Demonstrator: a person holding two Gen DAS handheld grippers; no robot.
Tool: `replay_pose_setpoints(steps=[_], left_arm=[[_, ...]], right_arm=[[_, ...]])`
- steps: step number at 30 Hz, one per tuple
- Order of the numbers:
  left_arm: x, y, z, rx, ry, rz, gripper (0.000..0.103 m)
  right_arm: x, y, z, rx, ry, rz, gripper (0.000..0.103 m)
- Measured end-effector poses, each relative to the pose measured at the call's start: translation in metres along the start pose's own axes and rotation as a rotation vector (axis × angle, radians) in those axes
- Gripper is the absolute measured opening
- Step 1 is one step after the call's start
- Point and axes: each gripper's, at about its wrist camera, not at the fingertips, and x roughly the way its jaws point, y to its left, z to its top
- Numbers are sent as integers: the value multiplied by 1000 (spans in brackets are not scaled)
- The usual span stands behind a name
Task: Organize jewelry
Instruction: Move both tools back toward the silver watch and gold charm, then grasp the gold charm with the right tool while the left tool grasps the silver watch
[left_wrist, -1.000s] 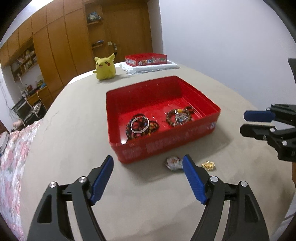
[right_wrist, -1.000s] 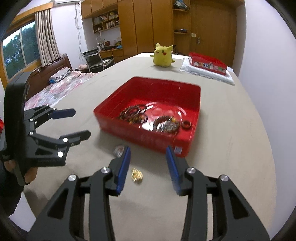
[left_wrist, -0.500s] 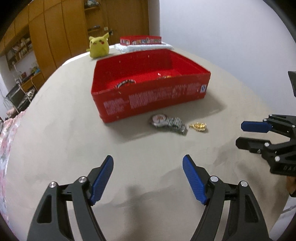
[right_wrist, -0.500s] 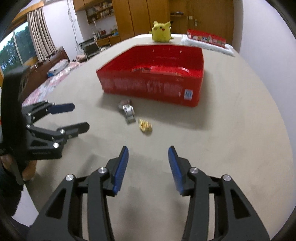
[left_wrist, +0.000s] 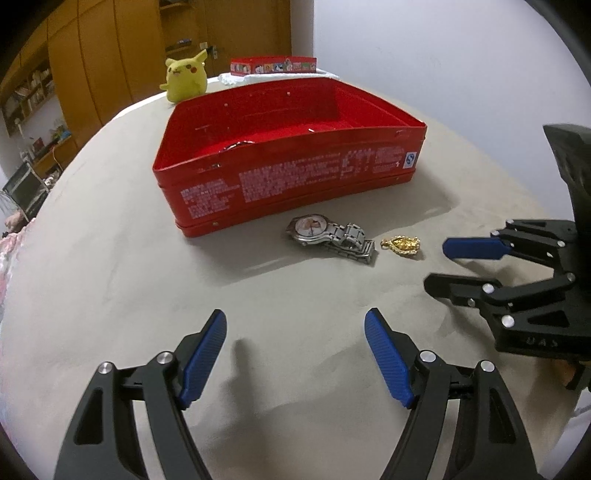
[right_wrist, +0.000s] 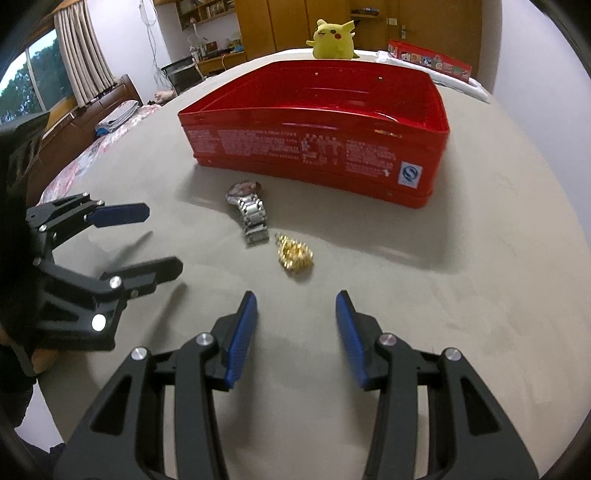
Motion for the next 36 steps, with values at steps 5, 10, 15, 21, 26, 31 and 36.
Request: replay_pose_setpoints(steps=[5,10,15,21,26,31,36], left_arm=[[5,1,2,-5,8,-1,77],[9,-1,7,-4,14,-3,77],[14,-8,13,6,20,-7,77],[23,-22,23,13,31,-14,77],[37,-30,36,-6,53,5,83],[47,-32,44,-53,65,40,91],[50,-23,47,-122,58,74,83]], right_arm=[[10,1,11,-22,-2,-1,44],[15,1,15,-51,-11,-11,26],[13,-6,15,-54,-16,-8,19],[6,-17,10,-26,-25,-10,19],[3,-31,7,7,-28,0,19],[3,-35,7,12,-31,14,19],[4,-39,7,17,-33,33,19]])
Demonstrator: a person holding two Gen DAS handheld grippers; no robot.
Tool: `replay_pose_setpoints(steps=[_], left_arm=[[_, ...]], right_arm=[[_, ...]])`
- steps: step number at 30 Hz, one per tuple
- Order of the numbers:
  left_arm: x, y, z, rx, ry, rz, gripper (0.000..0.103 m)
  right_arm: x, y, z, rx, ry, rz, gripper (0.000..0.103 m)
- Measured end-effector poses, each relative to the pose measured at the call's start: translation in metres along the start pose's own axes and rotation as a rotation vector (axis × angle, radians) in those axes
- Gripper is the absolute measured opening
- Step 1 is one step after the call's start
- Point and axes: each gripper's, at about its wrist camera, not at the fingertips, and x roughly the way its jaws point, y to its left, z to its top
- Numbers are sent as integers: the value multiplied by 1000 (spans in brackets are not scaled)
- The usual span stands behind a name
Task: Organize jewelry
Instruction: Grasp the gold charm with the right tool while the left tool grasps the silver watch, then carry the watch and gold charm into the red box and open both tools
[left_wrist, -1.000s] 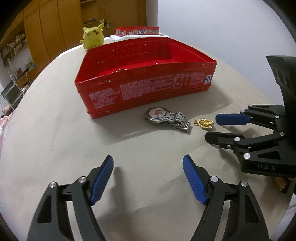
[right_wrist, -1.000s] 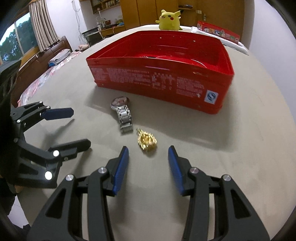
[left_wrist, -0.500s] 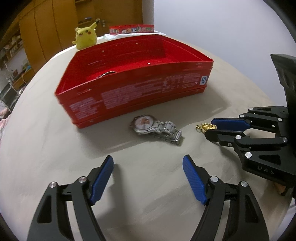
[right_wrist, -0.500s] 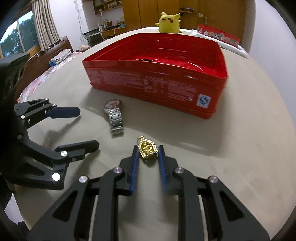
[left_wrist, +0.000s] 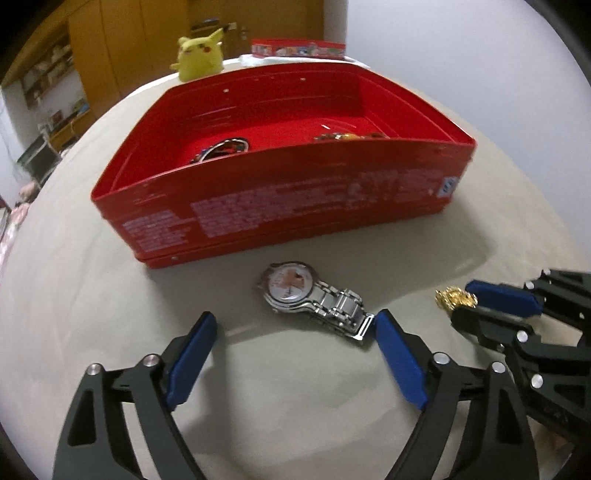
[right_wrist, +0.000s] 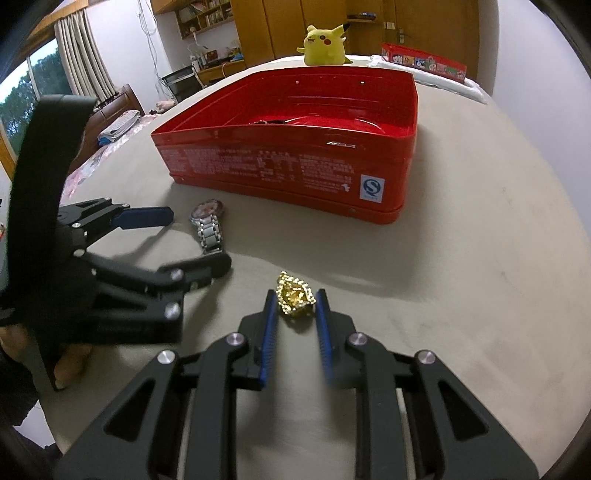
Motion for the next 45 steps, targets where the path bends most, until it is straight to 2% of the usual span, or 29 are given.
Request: replay_pose_setpoints(steps=[3,4,5,6,11,15,27,30,39,45], left_arm=[[-3,6,0,-20,-15,29,59],[-4,8,-1,-24,-18,33,46],[-6,9,-2,-28,-19,32,27],[-8,12,-4,-33,-19,35,21],[-14,14,-9,-24,-43,59,16],[-34,9,-13,-7,-100,75,16],[-87,8,-8,12,-181,50,16],[-101,7,-8,12,-191,25,16],[-136,16,11,25,-227,-16,16],[-155,22,35,43,-265,-14,16]], right_arm=[[0,-2,1,2,0,8,19],[0,-3,1,2,0,10,19],[0,-3,1,2,0,11,19],[0,-3,1,2,0,12,19],[-1,-2,0,1,-2,17,19],[-6,-2,1,3,-7,16,19],[-32,12,16,-16,-52,13,19],[-39,15,21,-29,-65,11,19],[-65,25,50,-75,-126,-2,19],[-77,26,69,-98,-155,-16,19]])
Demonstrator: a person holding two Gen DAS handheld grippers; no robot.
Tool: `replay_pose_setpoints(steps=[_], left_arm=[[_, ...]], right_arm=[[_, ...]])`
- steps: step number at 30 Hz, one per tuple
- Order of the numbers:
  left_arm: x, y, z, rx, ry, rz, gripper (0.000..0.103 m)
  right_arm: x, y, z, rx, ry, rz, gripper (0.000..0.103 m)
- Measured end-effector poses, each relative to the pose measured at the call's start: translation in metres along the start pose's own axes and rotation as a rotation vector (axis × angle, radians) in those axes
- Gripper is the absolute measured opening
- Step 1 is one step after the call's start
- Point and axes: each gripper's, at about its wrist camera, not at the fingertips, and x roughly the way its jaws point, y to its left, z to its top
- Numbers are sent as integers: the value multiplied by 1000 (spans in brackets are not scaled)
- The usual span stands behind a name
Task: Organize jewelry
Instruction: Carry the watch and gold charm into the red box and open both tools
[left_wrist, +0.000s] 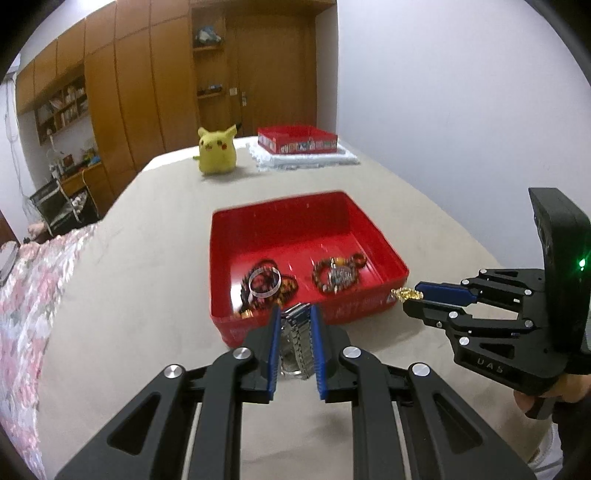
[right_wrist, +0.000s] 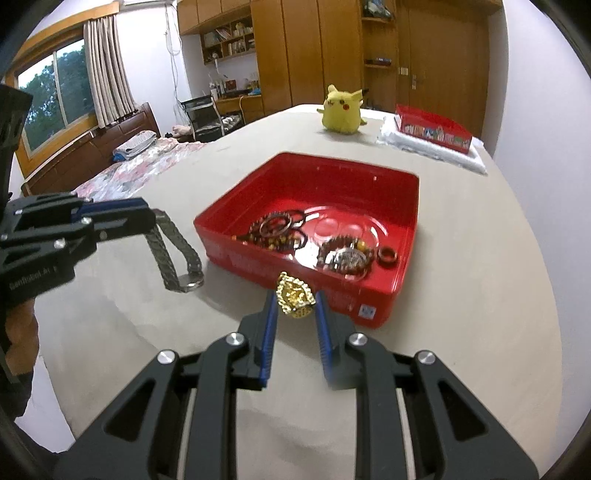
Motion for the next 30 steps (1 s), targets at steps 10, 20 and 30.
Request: replay_pose_setpoints(steps=[10,20,30], left_arm=[[10,15,51,24,-39,-27,16],[76,27,75,21,19,-28,16],[152,32,71,0,129,-76,16]], right_arm=[[15,-30,47,13,22,-22,19],[73,-57,69,48,104,-46,19],[138,-64,66,32,228,-72,19]])
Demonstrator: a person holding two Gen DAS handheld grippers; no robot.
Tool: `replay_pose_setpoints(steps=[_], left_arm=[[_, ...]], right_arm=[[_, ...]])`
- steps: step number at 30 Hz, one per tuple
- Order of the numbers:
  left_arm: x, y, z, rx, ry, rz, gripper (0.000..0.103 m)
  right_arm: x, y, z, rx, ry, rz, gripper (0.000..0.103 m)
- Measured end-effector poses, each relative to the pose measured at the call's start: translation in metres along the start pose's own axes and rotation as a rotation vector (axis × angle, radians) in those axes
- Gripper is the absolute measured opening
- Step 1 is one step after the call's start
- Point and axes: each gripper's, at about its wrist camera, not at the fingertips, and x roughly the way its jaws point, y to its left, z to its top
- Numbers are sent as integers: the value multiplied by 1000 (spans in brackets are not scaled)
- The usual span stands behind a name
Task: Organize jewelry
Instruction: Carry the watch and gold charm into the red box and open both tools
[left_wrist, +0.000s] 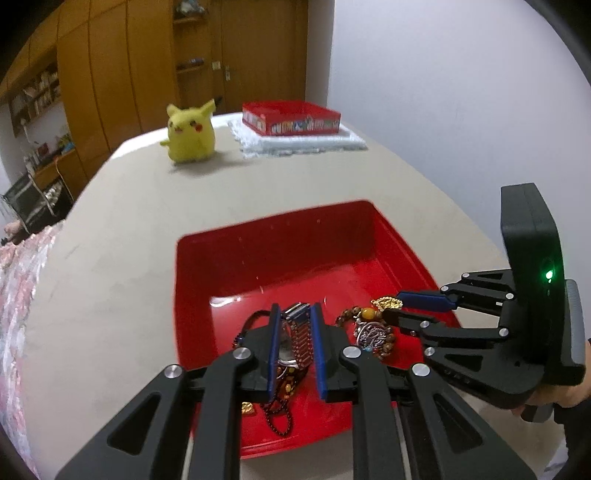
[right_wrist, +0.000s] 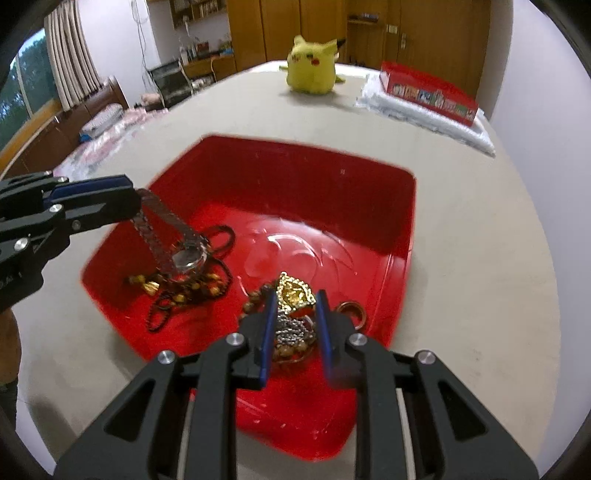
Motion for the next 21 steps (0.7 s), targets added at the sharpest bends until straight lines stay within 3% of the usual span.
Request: replay_pose_setpoints(steps=[12,15,18,19,21], left_arm=[[43,9,-20,-13,79,-7,15],[44,11,-22,-22,85,-11,17],[39,11,-26,-21,72,4,42],[36,11,-27,-21,65,8,47],[30,13,-29,-25,56,8,48]], right_arm=[[29,18,-1,-122,86,-122,22],[30,23,-3,-144,85,-131,36],[27,25,-4,-148,74,-140,40],[24,25,-4,-145,70,-137,43],[19,24,-6,-136,55,-138,46]])
